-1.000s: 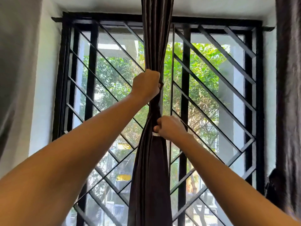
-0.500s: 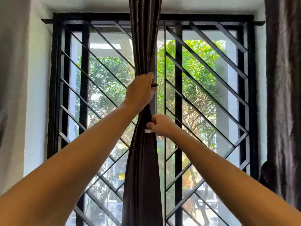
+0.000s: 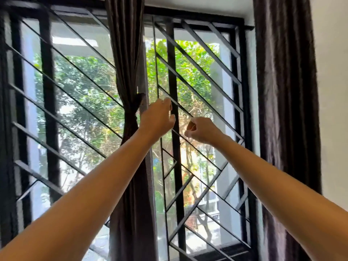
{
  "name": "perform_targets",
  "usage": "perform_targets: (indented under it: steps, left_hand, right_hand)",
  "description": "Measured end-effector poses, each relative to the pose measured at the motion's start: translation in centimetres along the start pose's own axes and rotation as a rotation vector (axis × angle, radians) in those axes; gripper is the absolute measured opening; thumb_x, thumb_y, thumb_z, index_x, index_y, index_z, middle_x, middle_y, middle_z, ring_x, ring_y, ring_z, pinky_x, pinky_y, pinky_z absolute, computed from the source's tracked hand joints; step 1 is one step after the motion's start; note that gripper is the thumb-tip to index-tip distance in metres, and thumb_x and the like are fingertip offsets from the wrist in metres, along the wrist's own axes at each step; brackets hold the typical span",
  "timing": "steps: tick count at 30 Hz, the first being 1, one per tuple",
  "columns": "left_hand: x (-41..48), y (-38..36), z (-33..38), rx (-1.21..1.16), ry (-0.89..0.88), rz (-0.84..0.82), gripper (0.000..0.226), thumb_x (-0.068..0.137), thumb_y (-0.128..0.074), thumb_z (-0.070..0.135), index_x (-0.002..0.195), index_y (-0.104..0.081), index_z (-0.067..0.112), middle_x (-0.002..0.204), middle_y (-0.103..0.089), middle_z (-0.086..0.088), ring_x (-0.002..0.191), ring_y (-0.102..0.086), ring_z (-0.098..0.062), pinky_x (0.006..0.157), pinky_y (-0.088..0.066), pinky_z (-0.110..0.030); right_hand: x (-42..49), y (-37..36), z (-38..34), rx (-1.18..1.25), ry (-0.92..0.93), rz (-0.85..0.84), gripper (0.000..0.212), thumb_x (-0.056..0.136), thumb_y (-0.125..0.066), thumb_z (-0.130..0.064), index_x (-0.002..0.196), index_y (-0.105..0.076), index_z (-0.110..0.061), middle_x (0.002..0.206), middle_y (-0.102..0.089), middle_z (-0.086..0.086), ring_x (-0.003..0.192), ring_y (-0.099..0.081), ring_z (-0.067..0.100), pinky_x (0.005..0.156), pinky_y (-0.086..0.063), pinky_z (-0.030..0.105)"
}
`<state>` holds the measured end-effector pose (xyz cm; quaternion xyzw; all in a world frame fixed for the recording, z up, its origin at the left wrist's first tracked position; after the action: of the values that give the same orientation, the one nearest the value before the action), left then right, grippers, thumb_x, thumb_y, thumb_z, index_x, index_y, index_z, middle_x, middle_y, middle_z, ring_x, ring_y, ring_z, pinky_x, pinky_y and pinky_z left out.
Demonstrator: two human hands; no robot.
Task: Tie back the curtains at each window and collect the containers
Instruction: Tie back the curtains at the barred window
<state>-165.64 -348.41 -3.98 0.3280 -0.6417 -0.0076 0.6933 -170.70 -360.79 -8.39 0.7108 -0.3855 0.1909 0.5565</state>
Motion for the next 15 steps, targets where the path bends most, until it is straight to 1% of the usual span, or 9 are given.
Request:
perform_targets:
  steps: [3, 5, 7, 10, 13, 15]
  left_hand:
    - [0.4, -1.1, 1.9, -0.03, -0.007, -0.007, 0.029, 0.086, -0.057, 0.027, 0.11, -0.051, 0.012, 0.106, -0.056, -0.012, 0.1, -0.055, -0.031, 0.075, -0.045, -0.04]
    - [0.7, -1.9, 3.4, -0.045, -0.023, -0.009, 0.026, 0.086, -0.057, 0.028, 0.106, -0.051, 0.012, 0.103, -0.056, -0.012, 0.099, -0.056, -0.033, 0.075, -0.047, -0.04]
    - [1.1, -2.6, 5.0, -0.053, -0.013, -0.003, 0.027, 0.086, -0.056, 0.029, 0.107, -0.052, 0.013, 0.104, -0.057, -0.012, 0.101, -0.057, -0.033, 0.076, -0.047, -0.04]
    - [1.8, -3.4, 7.1, -0.045, 0.012, 0.045, 0.027, 0.086, -0.055, 0.03, 0.108, -0.054, 0.014, 0.108, -0.058, -0.01, 0.104, -0.057, -0.032, 0.075, -0.045, -0.038]
    - [2.9, -4.9, 9.2, -0.075, -0.018, 0.062, 0.026, 0.087, -0.054, 0.03, 0.108, -0.055, 0.014, 0.107, -0.059, -0.01, 0.103, -0.058, -0.032, 0.072, -0.043, -0.036]
    - [3.6, -6.1, 10.2, -0.125, -0.031, 0.062, 0.025, 0.086, -0.055, 0.03, 0.106, -0.056, 0.015, 0.106, -0.059, -0.01, 0.101, -0.058, -0.032, 0.071, -0.042, -0.034]
  right_hand:
    - [-0.7, 2.3, 2.5, -0.045, -0.048, 0.022, 0.02, 0.084, -0.068, -0.021, 0.094, -0.066, -0.004, 0.095, -0.067, 0.011, 0.09, -0.059, 0.022, 0.07, -0.037, 0.023]
    - [-0.9, 4.2, 4.2, -0.085, -0.08, 0.049, 0.019, 0.085, -0.066, -0.02, 0.093, -0.066, -0.004, 0.092, -0.066, 0.01, 0.092, -0.059, 0.021, 0.068, -0.035, 0.022]
    - [-1.0, 6.3, 6.2, -0.113, -0.12, 0.103, 0.018, 0.085, -0.064, -0.019, 0.093, -0.067, -0.003, 0.095, -0.067, 0.013, 0.095, -0.061, 0.025, 0.07, -0.04, 0.025]
    - [-1.2, 9.4, 8.7, -0.161, -0.146, 0.186, 0.019, 0.086, -0.061, -0.016, 0.093, -0.067, 0.0, 0.095, -0.069, 0.017, 0.094, -0.063, 0.028, 0.078, -0.047, 0.031]
    - [-1.1, 12.4, 11.3, -0.196, -0.167, 0.254, 0.018, 0.086, -0.059, -0.014, 0.091, -0.067, 0.001, 0.091, -0.069, 0.016, 0.09, -0.064, 0.027, 0.077, -0.05, 0.035]
    - [-0.7, 14.1, 13.2, -0.201, -0.166, 0.292, 0.014, 0.086, -0.058, -0.012, 0.089, -0.067, -0.001, 0.091, -0.069, 0.013, 0.09, -0.063, 0.026, 0.079, -0.051, 0.035]
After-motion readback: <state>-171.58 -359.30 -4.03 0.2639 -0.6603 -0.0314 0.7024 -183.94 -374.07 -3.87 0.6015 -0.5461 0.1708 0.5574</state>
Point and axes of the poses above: each hand's wrist, its own x-axis towards the middle knuckle, its own y-axis out of the back of the hand, z = x × y, the point moved 9 cm from there along x, towards the middle knuckle
